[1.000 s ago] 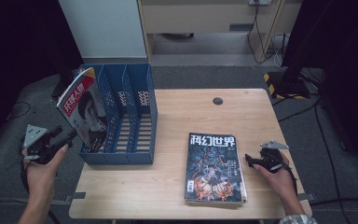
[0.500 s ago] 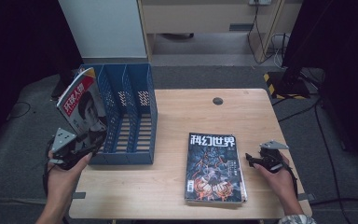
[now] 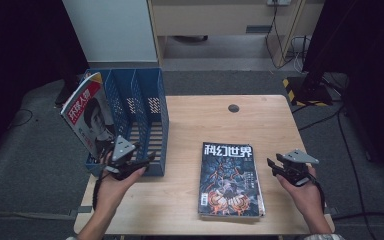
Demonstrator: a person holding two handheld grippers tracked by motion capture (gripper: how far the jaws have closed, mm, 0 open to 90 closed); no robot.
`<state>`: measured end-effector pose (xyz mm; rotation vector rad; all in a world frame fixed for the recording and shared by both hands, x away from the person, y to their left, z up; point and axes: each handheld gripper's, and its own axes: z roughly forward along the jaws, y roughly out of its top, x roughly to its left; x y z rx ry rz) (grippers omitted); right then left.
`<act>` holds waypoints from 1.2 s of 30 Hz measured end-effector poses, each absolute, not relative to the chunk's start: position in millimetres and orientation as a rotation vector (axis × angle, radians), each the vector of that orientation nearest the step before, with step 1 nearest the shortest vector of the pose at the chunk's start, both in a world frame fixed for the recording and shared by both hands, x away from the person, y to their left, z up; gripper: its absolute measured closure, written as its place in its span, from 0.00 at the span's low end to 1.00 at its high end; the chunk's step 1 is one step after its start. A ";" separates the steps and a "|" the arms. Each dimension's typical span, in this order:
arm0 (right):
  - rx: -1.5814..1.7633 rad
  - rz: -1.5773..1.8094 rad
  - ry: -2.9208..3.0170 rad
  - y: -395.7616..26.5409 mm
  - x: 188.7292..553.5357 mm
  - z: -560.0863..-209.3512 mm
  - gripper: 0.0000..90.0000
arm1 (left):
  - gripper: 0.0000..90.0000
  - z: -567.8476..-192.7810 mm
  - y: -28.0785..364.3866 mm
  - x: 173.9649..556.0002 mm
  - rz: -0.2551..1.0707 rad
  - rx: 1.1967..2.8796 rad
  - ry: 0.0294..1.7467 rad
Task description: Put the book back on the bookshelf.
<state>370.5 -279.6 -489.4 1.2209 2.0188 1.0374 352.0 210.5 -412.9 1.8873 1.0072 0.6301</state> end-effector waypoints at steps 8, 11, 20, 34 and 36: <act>1.174 1.096 2.053 -265.7 364.0 -483.2 0.77 | 0.34 -434.2 146.6 367.0 0.510 1.952 0.948; 1.177 1.122 2.083 -258.9 363.6 -485.3 0.75 | 0.34 -446.7 125.0 371.0 0.456 1.957 0.929; 1.186 1.178 2.211 -234.1 370.3 -500.2 0.50 | 0.31 -495.6 88.4 369.5 0.296 2.041 0.936; 1.218 1.136 2.274 -221.3 371.3 -509.5 0.34 | 0.27 -519.7 74.6 359.7 0.176 2.023 0.936; 1.203 1.129 2.275 -220.5 371.6 -510.0 0.32 | 0.27 -519.4 74.7 359.7 0.171 2.025 0.938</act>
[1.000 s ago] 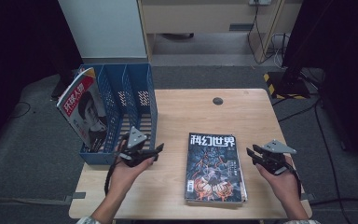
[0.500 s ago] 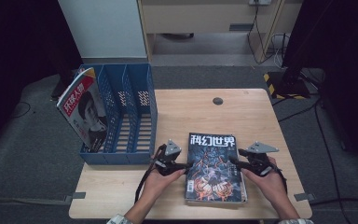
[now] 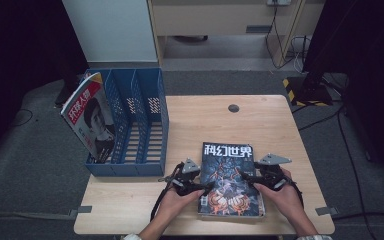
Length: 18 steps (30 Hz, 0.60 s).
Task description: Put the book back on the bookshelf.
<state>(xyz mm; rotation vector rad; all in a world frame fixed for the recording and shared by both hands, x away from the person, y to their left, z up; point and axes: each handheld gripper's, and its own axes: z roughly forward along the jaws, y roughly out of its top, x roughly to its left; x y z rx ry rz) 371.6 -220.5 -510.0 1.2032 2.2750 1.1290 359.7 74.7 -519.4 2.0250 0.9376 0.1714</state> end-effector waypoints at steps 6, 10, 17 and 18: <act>1.176 1.131 2.283 -218.5 373.8 -511.0 0.31 | 0.27 -519.5 76.1 356.7 0.156 2.017 0.964; 1.162 1.130 2.285 -215.9 376.2 -511.5 0.30 | 0.27 -518.4 76.9 352.1 0.159 2.024 0.972; 1.129 1.159 2.294 -213.0 382.7 -514.0 0.29 | 0.24 -518.1 79.7 351.9 0.144 2.043 0.956; 1.126 1.165 2.299 -212.9 383.8 -514.4 0.29 | 0.22 -519.7 80.4 354.5 0.135 2.040 0.950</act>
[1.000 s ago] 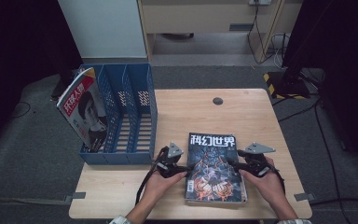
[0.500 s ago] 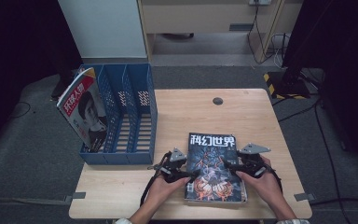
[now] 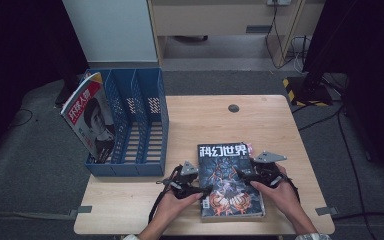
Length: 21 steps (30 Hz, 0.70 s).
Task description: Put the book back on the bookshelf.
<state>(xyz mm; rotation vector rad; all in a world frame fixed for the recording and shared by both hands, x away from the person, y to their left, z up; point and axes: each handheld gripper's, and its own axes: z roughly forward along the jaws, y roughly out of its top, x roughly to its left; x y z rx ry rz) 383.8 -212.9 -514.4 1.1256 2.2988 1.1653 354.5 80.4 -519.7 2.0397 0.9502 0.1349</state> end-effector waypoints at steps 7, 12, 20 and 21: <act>1.126 1.181 2.290 -209.4 387.0 -516.1 0.27 | 0.18 -521.3 82.7 362.6 0.105 2.026 0.975; 1.106 1.182 2.305 -209.8 387.1 -515.8 0.27 | 0.21 -518.0 83.5 355.9 0.111 2.048 0.973; 1.064 1.193 2.345 -211.3 386.0 -514.5 0.32 | 0.23 -516.6 88.9 351.9 0.071 2.065 0.964; 1.080 1.200 2.341 -212.2 386.4 -514.2 0.34 | 0.23 -517.3 89.4 353.2 0.075 2.058 0.964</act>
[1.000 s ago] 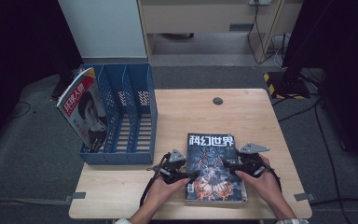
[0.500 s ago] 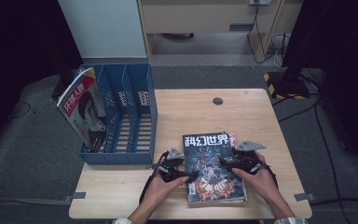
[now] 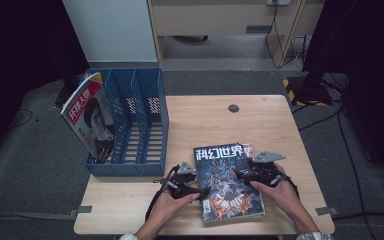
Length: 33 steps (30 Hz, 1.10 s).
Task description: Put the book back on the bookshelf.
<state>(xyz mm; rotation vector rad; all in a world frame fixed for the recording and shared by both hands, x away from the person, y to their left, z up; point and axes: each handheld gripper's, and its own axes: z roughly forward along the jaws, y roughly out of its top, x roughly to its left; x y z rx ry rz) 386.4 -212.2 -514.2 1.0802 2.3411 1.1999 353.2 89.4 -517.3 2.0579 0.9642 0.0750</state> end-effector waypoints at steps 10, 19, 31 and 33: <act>1.139 1.190 2.333 -204.5 394.2 -516.1 0.20 | 0.15 -526.4 87.6 371.8 0.053 1.991 0.998; 1.163 1.207 2.319 -202.9 398.9 -517.2 0.21 | 0.16 -530.2 86.5 379.7 -0.001 1.965 1.000; 1.113 1.231 2.349 -201.1 397.2 -515.1 0.37 | 0.40 -513.2 92.2 376.1 -0.019 1.941 0.956; 1.099 1.224 2.350 -201.2 397.2 -514.8 0.38 | 0.40 -510.2 92.5 378.0 -0.017 1.940 0.959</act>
